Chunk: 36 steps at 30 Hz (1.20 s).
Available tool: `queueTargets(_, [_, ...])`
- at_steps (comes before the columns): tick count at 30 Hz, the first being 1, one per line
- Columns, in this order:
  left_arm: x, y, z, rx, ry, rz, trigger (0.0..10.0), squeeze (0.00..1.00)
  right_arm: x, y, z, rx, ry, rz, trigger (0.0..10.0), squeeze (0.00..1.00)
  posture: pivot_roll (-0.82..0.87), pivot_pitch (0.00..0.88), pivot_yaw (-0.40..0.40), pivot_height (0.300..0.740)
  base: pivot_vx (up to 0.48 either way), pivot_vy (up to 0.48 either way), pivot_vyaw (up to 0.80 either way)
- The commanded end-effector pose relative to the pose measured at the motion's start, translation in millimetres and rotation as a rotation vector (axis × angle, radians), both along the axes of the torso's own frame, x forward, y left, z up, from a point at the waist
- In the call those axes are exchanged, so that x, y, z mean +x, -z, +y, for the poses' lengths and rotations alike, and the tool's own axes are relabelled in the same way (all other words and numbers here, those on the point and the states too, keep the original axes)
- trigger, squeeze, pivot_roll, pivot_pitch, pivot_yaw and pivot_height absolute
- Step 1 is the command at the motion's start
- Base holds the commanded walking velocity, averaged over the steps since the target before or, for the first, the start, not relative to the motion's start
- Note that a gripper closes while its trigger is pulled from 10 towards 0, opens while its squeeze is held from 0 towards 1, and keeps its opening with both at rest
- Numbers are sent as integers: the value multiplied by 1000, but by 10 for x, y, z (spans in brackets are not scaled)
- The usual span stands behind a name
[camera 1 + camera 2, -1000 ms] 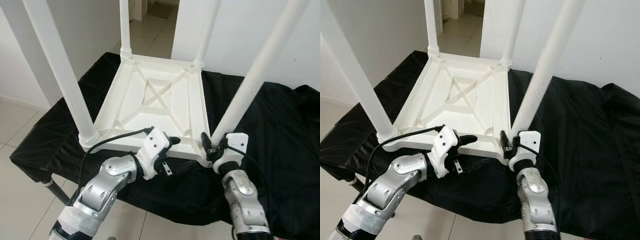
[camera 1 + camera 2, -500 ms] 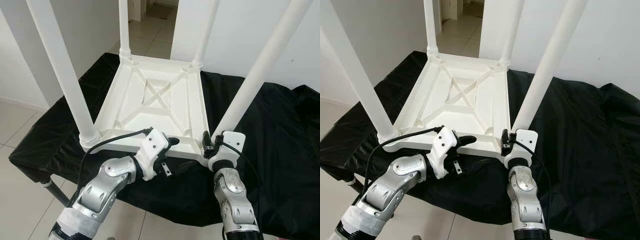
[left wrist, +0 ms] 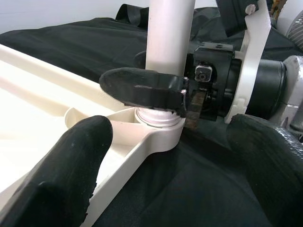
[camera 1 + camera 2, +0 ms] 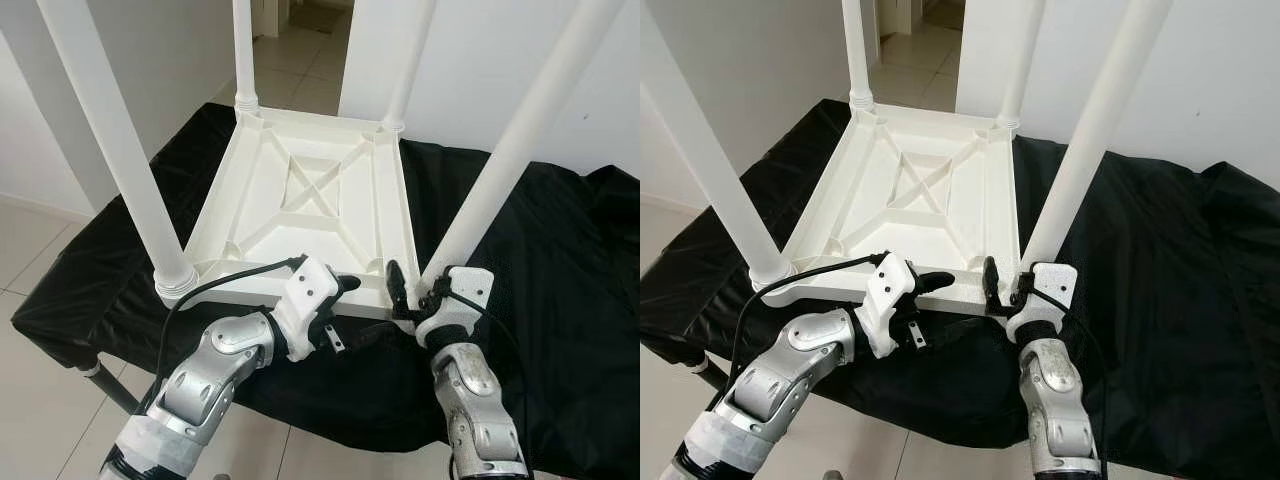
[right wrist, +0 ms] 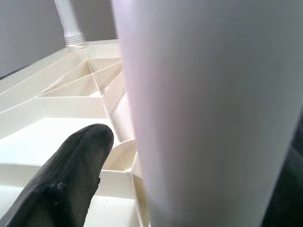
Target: Building children table
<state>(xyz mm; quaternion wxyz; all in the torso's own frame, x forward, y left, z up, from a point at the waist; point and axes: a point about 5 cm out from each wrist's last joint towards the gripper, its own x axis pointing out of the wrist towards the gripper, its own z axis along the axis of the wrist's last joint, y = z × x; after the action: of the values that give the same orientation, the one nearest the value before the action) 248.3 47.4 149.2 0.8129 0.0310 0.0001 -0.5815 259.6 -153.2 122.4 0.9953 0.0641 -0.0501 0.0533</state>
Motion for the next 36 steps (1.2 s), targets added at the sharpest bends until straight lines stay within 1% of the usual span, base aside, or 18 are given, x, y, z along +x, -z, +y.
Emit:
queueTargets(1, [3, -13, -7, -4, -9, -2, 10000, 0, -19, 60, -21, -14, -66, 8, 10000, 0, -56, 0, -66, 740, 0, 0, 0])
queueTargets(2, [3, -13, -7, -4, -9, -2, 10000, 0, -19, 60, -21, -14, -66, 8, 10000, 0, -56, 0, -66, 740, 0, 0, 0])
queueTargets(3, [4, -12, -15, -5, -8, -2, 10000, 0, -15, 68, -38, -37, -122, 4, 10000, 0, -60, 0, -65, 740, 0, 0, 0])
queueTargets(6, [3, -11, -23, -7, -6, -2, 10000, 0, -6, 74, -49, -65, -177, 1, 10000, 0, -64, 0, -66, 740, 0, 0, 0])
queueTargets(7, [2, -8, -36, -8, -4, -1, 10000, 0, 23, 66, -77, -86, -274, -8, 10000, 0, -65, 0, -68, 740, 0, 0, 0])
queueTargets(9, [3, -6, -39, -8, -4, -1, 10000, 0, 31, 61, -87, -87, -301, -11, 10000, 0, -65, 0, -67, 740, 0, 0, 0])
queueTargets(12, [5, -14, -52, -12, -2, -2, 10000, 0, 85, 84, -101, -133, -387, -2, 10000, 0, -70, 0, -67, 740, 0, 0, 0])
queueTargets(14, [5, -14, -52, -12, -2, -2, 10000, 0, 85, 84, -101, -133, -387, -2, 10000, 0, -70, 0, -67, 740, 0, 0, 0])
queueTargets(17, [9, -23, -68, -15, -1, -5, 10000, 0, 188, 93, -153, -198, -460, 6, 10000, 0, -75, 0, -70, 740, 0, 0, 0])
queueTargets(21, [4, -22, -69, -18, -2, -3, 10000, 0, 263, 75, -206, -232, -481, 7, 10000, 0, -81, 0, -64, 740, 0, 0, 0])
queueTargets(22, [-9, -16, -77, -19, 2, -1, 10000, 0, 309, 73, -237, -272, -491, 9, 9922, 0, -81, 0, -64, 740, 0, 0, 0])
queueTargets(23, [-20, -15, -89, -19, 8, 0, 10000, 0, 352, 70, -263, -288, -502, 11, 5569, 0, -86, 0, -60, 740, 0, 0, 0])
queueTargets(24, [-20, -15, -89, -19, 8, 0, 10000, 0, 352, 70, -263, -288, -502, 11, 5569, 0, -86, 0, -60, 740, 0, 0, 0])
queueTargets(25, [-26, -15, -99, -19, 12, 1, 10000, 0, 381, 65, -281, -298, -509, 12, 3961, 0, -86, 0, -60, 740, 0, 0, 0])
queueTargets(26, [-27, -19, -106, -20, 14, 0, 10000, 0, 392, 59, -286, -306, -519, 9, 235, 0, -86, 0, -60, 740, 0, 0, 0])
queueTargets(28, [-25, -22, -110, -21, 14, 0, 10000, 0, 396, 54, -292, -302, -528, 6, 0, 0, -86, 0, -60, 740, 0, 0, 0])
queueTargets(32, [-18, -26, -106, -21, 13, 0, 10000, 0, 386, 51, -298, -302, -534, 2, 0, 0, -85, 0, -55, 740, 0, 0, 0])
queueTargets(36, [-14, -28, -95, -20, 15, -1, 10000, 0, 328, 73, -302, -283, -539, -2, 0, 0, -84, 0, -48, 740, 0, 0, 0])
